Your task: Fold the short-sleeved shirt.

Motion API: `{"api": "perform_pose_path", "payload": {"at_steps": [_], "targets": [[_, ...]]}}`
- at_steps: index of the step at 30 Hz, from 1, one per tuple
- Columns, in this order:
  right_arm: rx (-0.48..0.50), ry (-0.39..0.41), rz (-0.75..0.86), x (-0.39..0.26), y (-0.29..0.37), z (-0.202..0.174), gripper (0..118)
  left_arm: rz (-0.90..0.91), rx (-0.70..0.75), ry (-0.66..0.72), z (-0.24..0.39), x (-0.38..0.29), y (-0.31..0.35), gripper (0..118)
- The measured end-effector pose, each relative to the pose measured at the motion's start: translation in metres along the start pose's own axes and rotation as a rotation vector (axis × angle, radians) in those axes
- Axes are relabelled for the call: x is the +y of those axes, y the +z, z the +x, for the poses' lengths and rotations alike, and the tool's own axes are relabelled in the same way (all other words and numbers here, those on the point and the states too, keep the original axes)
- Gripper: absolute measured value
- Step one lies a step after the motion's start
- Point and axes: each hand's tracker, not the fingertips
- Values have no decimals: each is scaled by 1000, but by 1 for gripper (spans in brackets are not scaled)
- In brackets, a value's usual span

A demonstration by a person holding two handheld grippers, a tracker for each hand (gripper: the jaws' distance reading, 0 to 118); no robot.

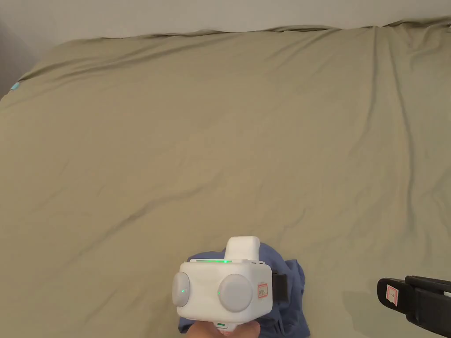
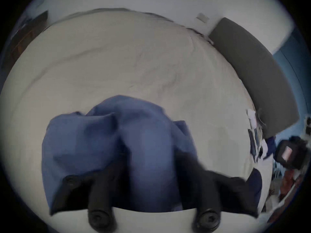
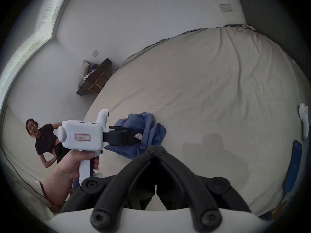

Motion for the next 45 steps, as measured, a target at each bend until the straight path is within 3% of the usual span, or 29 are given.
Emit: {"api": "perform_pose_path", "payload": {"at_steps": [1,4,7,8,10,11,12,13,14,16,18,19,23,28,33,36,38,41,45], "targets": [[0,-8,-4,-1,-1,2,2,3,-125,-27,2,-2,3,118],[0,-10,-7,-3,-2,1,2,-69,-348,71,-6,-1,24,118],[16,2,17,-6,4,2,2,123,-538,236,-40,3,73,118],[24,-1,26,-6,6,3,2,176,-541,264,-51,3,84,117],[33,-11,41,-4,9,6,2,246,-374,284,-74,4,107,95],[35,-13,46,-3,10,7,2,268,-231,262,-80,4,110,69],[35,-13,48,-3,10,6,2,258,-110,224,-84,5,108,7],[31,-12,53,-2,10,5,2,230,17,192,-82,4,100,0],[28,-11,57,-2,10,5,2,194,36,155,-82,2,91,0],[23,-12,58,-1,10,3,2,139,-110,146,-74,-3,71,0],[18,-11,57,-1,10,1,2,130,-159,138,-50,-7,48,0],[14,-7,53,-1,10,1,2,115,-176,60,-31,-9,31,0],[-2,4,44,0,13,-2,2,8,-17,-130,29,-20,-30,0],[19,26,80,5,20,-8,2,33,-165,-98,60,-15,-24,0],[142,19,122,20,6,-10,2,85,-359,42,8,-20,46,0],[278,-9,73,24,-25,-15,2,153,-290,141,-51,-24,85,0],[306,-15,-11,24,-58,-20,2,171,-194,194,-96,-27,104,0],[212,19,-155,17,-114,-17,2,166,-109,307,-139,-35,111,0],[-122,54,-293,-4,-180,1,2,177,-154,360,-151,-44,111,0]]}}
